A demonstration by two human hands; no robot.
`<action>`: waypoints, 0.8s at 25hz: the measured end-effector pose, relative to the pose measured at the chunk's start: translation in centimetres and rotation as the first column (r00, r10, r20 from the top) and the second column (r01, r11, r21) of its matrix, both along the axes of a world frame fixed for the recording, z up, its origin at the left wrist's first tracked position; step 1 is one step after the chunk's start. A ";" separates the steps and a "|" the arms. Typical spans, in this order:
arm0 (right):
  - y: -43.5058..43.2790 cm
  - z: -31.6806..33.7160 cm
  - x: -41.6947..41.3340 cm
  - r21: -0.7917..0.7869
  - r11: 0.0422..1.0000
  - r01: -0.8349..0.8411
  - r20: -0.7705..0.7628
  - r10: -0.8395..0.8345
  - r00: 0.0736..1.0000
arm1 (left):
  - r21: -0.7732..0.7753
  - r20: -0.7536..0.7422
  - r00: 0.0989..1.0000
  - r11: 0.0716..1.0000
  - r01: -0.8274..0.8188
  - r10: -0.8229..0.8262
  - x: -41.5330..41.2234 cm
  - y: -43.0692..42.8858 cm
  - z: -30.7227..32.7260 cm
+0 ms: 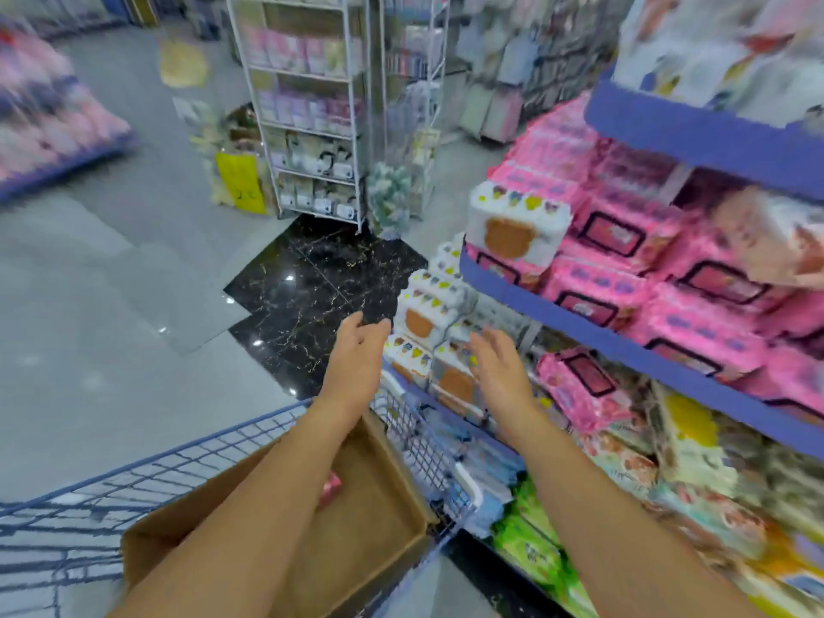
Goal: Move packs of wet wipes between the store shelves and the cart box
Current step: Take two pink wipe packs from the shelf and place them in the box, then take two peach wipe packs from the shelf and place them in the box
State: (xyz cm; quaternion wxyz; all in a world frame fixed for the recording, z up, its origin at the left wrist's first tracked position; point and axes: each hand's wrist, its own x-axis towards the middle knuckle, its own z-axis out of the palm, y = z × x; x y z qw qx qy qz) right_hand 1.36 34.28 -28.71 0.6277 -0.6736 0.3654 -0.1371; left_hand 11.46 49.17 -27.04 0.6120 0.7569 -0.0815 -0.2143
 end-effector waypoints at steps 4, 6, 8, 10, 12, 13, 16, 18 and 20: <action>-8.1 6.3 -3.1 -0.098 0.989 0.108 0.134 -0.094 0.986 | -0.112 0.086 0.992 0.988 0.106 -0.097 -1.7 -9.3 6.4; -12.4 9.0 -5.2 -0.134 0.974 0.181 0.222 -0.148 0.964 | -0.135 0.137 0.980 0.977 0.163 -0.145 -3.3 -14.5 9.1; -16.0 11.9 -7.0 -0.174 0.959 0.224 0.264 -0.173 0.949 | -0.152 0.186 0.967 0.967 0.203 -0.174 -4.6 -19.1 11.7; -19.5 15.2 -8.5 -0.219 0.944 0.247 0.284 -0.180 0.942 | -0.166 0.239 0.947 0.952 0.258 -0.215 -5.2 -23.4 14.5; -23.0 18.8 -9.9 -0.259 0.926 0.273 0.321 -0.184 0.929 | -0.183 0.306 0.919 0.932 0.313 -0.249 -5.6 -27.6 18.1; -24.7 20.4 -10.3 -0.277 0.917 0.287 0.343 -0.185 0.921 | -0.192 0.343 0.905 0.924 0.330 -0.252 -5.3 -29.5 20.0; -29.2 25.3 -10.6 -0.349 0.878 0.329 0.380 -0.189 0.906 | -0.187 0.436 0.859 0.907 0.377 -0.268 -4.3 -34.3 25.6; -31.7 27.9 -10.0 -0.416 0.836 0.356 0.374 -0.200 0.906 | -0.181 0.457 0.844 0.900 0.396 -0.280 -2.0 -36.9 27.9; -33.8 29.5 -8.7 -0.462 0.809 0.364 0.370 -0.198 0.908 | -0.208 0.436 0.861 0.902 0.379 -0.261 0.8 -38.9 29.3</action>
